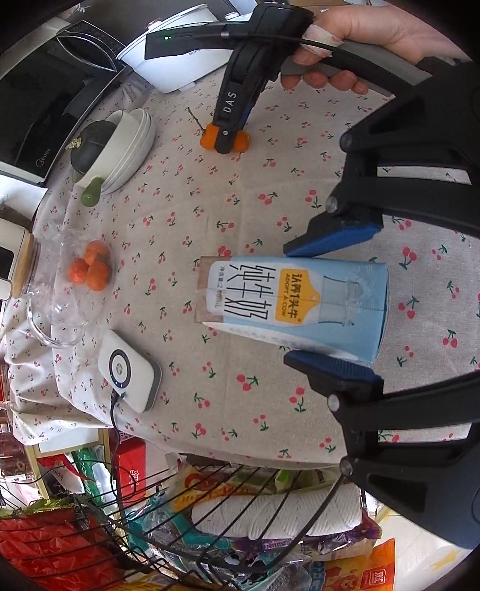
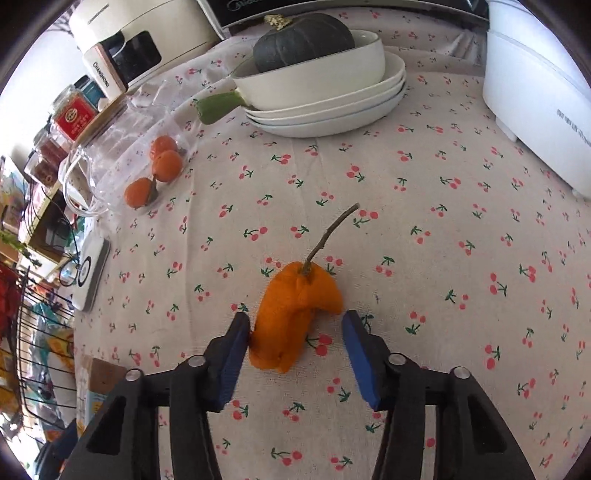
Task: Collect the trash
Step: 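Carry the carton and pepper over the bin with both tools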
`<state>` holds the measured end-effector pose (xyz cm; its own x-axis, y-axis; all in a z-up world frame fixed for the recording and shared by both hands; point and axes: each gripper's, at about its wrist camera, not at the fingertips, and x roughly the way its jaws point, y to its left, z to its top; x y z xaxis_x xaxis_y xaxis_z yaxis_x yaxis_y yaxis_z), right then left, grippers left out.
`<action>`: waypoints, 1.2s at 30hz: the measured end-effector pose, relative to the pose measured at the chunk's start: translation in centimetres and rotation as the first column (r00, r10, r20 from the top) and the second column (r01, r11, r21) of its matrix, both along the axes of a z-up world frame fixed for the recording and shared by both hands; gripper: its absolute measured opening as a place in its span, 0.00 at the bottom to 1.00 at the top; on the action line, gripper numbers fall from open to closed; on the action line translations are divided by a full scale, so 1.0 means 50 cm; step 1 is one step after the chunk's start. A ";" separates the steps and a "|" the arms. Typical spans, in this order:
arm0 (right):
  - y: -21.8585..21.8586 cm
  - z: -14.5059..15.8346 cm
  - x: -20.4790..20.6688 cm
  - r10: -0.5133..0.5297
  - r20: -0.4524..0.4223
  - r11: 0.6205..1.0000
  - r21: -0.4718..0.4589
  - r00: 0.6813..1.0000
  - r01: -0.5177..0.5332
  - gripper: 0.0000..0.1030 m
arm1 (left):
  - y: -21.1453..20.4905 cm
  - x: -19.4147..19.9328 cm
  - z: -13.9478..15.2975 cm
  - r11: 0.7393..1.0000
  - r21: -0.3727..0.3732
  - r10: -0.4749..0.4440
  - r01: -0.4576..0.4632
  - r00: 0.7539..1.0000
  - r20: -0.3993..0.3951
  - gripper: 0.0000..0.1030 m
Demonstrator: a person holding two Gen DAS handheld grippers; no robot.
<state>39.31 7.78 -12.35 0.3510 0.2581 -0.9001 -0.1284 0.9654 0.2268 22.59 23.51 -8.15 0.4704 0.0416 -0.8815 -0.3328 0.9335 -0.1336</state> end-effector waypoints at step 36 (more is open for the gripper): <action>-0.564 0.155 -0.477 -0.011 0.005 0.998 -0.056 1.000 0.011 0.15 | -0.326 -0.169 0.054 0.970 -0.106 -0.215 0.219 0.975 0.048 0.52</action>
<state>15.48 -20.42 -4.61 0.3574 0.2036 -0.9115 -0.1183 0.9780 0.1721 14.14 7.22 -5.45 0.4891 -0.1611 -0.8572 -0.1168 0.9619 -0.2474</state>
